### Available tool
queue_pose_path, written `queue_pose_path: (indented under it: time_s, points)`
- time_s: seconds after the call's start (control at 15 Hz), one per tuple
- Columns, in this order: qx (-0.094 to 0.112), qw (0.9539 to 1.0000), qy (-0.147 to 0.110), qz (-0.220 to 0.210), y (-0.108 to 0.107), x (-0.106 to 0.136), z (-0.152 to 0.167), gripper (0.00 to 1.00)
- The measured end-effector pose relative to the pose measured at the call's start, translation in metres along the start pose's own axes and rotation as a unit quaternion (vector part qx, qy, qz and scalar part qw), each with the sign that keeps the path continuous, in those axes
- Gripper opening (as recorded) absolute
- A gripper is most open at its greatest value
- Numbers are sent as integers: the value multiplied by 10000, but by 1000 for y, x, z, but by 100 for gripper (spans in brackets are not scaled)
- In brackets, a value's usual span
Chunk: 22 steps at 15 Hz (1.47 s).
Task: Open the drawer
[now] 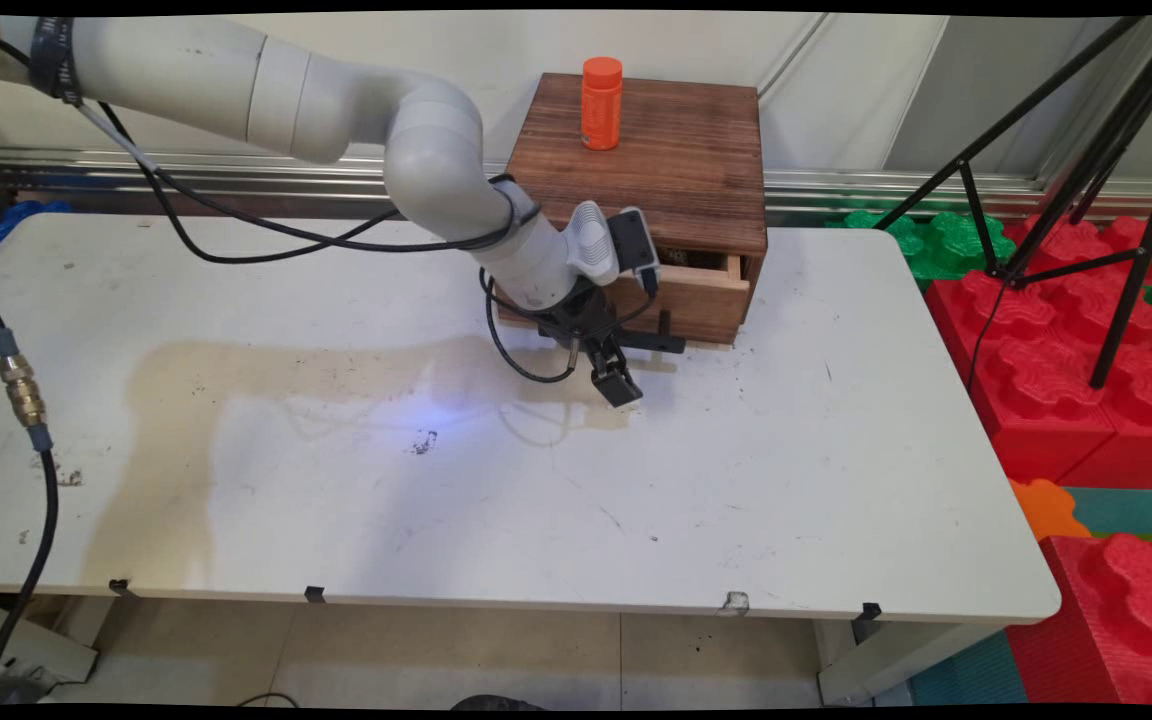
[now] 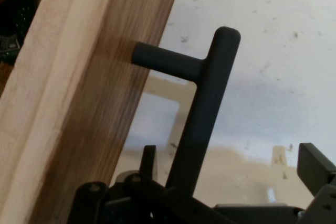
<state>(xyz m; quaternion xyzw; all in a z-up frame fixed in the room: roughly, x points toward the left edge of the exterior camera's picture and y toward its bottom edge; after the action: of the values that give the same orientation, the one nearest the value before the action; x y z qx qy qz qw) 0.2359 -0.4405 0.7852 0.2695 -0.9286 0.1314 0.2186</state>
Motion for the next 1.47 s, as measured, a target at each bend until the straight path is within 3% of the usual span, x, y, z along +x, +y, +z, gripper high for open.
queue_pose_path:
  time_s: [1.47]
  points:
    - [-231, 9995, -193, -31, 55, -16, -28, 100]
